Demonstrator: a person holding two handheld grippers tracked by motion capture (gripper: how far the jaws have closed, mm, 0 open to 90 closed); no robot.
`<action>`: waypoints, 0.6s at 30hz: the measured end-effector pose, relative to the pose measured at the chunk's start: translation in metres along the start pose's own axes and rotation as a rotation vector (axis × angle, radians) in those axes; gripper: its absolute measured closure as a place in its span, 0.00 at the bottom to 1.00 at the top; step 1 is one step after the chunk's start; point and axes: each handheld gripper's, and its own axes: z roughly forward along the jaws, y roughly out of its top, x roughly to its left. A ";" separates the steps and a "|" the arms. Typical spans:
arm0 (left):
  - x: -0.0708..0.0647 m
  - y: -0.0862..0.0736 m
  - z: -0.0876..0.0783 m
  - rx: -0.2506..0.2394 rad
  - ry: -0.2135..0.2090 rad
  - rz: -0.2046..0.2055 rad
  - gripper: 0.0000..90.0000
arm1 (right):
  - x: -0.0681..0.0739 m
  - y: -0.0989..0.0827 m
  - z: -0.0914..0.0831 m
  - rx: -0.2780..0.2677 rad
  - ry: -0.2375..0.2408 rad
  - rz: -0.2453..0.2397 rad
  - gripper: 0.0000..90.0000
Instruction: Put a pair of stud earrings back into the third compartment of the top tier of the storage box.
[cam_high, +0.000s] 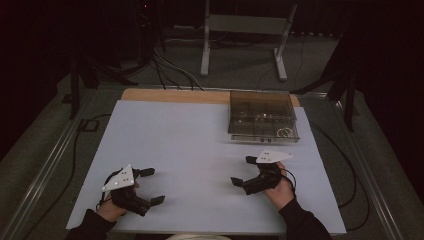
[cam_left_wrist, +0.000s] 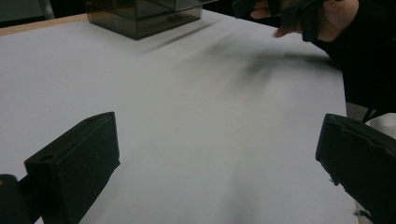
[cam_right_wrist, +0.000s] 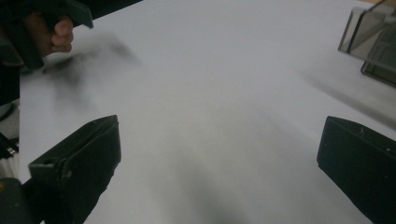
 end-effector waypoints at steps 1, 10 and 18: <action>0.000 0.000 0.000 0.001 0.000 0.001 0.01 | 0.000 -0.007 -0.003 -0.008 0.005 0.001 0.00; 0.000 0.000 0.000 0.005 0.002 0.006 0.01 | -0.002 -0.027 -0.020 -0.013 -0.022 0.006 0.00; 0.000 0.000 0.000 -0.001 0.001 0.000 0.01 | -0.008 -0.045 -0.047 -0.027 -0.075 0.000 0.00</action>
